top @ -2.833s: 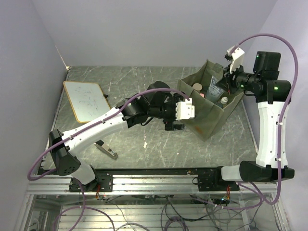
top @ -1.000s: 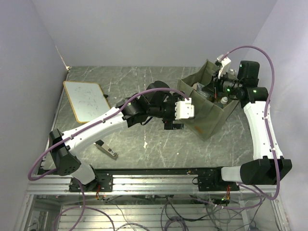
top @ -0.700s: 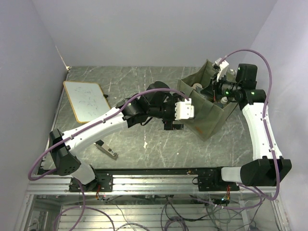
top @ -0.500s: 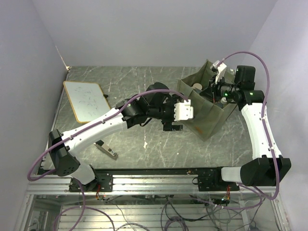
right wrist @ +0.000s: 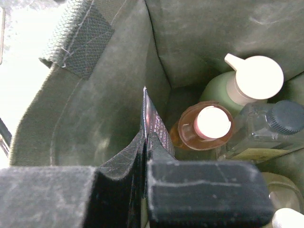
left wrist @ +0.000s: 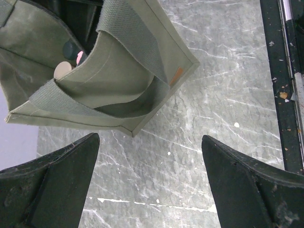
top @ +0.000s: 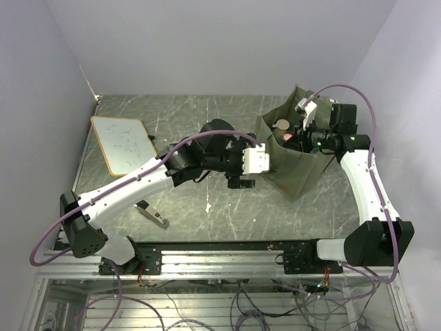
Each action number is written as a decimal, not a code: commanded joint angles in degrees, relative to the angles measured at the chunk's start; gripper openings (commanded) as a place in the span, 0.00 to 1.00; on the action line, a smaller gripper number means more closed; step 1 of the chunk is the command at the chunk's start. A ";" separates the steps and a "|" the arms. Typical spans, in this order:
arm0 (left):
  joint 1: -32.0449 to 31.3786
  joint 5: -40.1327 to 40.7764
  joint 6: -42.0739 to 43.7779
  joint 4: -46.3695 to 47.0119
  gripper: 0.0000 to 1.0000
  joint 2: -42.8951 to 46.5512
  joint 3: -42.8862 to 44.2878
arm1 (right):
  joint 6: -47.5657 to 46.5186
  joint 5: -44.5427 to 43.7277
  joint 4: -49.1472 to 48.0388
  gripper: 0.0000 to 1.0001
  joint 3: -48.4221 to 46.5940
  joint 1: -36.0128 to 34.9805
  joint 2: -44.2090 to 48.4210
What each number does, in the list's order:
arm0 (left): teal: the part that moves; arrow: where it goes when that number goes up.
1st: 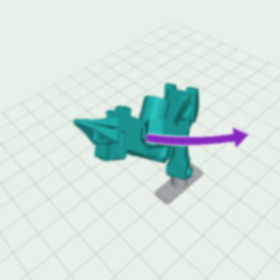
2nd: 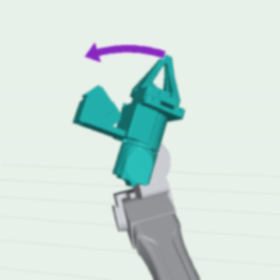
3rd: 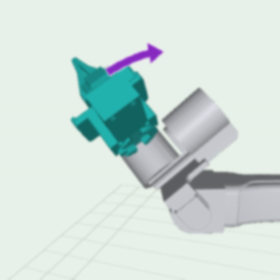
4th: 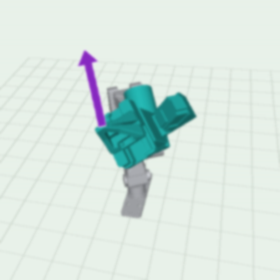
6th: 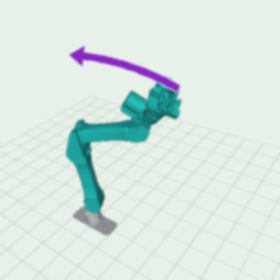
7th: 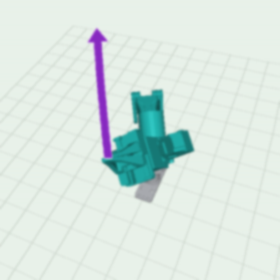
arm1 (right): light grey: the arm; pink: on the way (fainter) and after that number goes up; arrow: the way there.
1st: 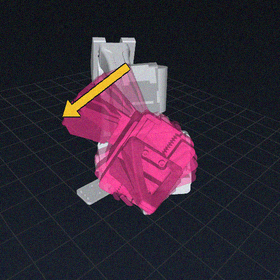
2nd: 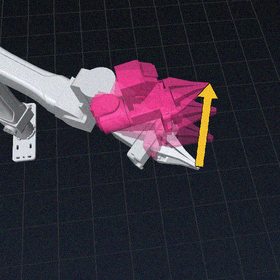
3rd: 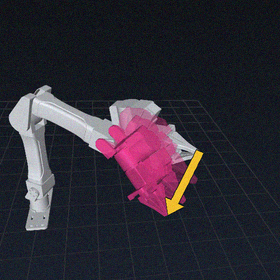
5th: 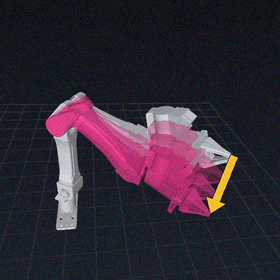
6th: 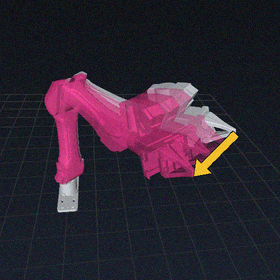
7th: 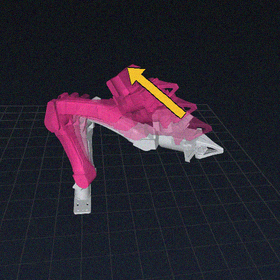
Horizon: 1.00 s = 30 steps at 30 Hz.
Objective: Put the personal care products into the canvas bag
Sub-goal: Place the care product in the canvas bag.
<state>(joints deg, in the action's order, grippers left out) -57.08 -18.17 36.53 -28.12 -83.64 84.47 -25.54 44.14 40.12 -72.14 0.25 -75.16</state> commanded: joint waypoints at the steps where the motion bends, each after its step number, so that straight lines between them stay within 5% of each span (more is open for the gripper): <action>1: 0.74 0.07 0.90 1.49 1.00 2.05 -1.16 | -1.60 0.09 -1.51 0.00 1.76 -0.25 0.18; 15: 1.09 -0.41 0.11 2.07 1.00 2.15 -1.76 | -6.61 -4.57 2.17 0.06 -0.32 -1.19 -1.31; 23: 1.62 0.74 -1.02 4.76 0.98 -3.61 5.05 | -3.61 -4.08 1.50 0.00 -0.37 -1.21 -1.25; 30: 1.75 10.30 -9.00 9.61 0.97 -11.59 11.25 | -3.05 -4.11 2.62 0.00 -2.69 -1.22 -1.72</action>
<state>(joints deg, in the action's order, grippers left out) -55.81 -14.59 33.34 -23.94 -92.12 92.88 -29.32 39.79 41.91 -71.81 -0.78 -76.40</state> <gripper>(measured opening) 0.966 0.009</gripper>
